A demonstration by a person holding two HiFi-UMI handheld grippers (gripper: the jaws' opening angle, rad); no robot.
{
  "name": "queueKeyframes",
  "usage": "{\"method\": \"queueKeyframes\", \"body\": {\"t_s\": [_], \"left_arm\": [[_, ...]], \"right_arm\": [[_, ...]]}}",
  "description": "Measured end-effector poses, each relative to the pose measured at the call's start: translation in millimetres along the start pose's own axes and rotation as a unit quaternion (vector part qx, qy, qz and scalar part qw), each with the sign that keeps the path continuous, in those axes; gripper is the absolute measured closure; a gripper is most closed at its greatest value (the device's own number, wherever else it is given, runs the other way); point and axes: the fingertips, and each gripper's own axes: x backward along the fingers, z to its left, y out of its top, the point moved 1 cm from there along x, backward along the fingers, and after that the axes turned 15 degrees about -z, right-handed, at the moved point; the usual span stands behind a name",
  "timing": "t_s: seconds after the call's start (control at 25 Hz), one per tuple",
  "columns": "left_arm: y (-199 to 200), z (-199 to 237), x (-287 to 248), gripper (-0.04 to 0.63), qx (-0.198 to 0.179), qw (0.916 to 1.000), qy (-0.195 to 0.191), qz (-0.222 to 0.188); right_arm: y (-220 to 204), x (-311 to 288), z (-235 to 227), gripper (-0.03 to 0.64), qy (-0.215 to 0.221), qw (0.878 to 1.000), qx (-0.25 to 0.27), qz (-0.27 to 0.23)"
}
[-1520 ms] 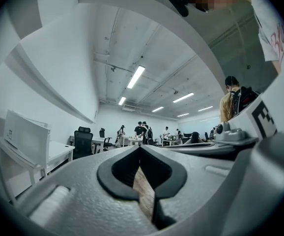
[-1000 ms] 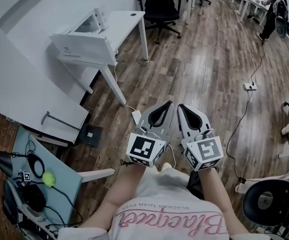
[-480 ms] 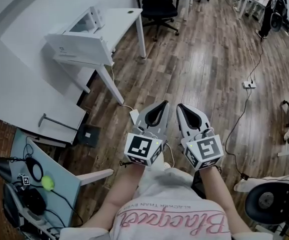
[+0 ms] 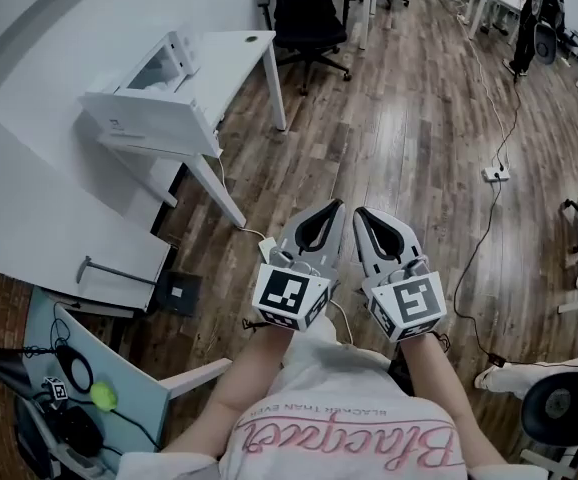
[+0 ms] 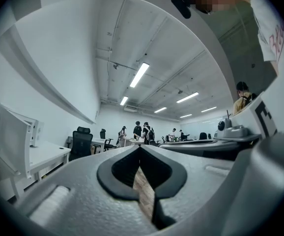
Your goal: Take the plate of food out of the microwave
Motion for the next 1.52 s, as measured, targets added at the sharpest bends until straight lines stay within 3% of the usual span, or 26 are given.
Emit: {"method": "queueKeyframes", "body": {"t_s": [0.52,0.96,1.52], "left_arm": [[-21,38,-72,0.589,0.010,0.9995,-0.028,-0.005],[-34,97,-115,0.589,0.015,0.9990,-0.041,-0.007],[-42,153,-132,0.589,0.022,0.9996,-0.017,-0.010]], "right_arm": [[-15,-58,-53,0.606,-0.028,1.000,0.003,-0.006],[-28,-128,-75,0.606,-0.039,0.999,0.016,-0.011],[-46,-178,-83,0.606,-0.036,0.999,0.011,-0.006]]}}
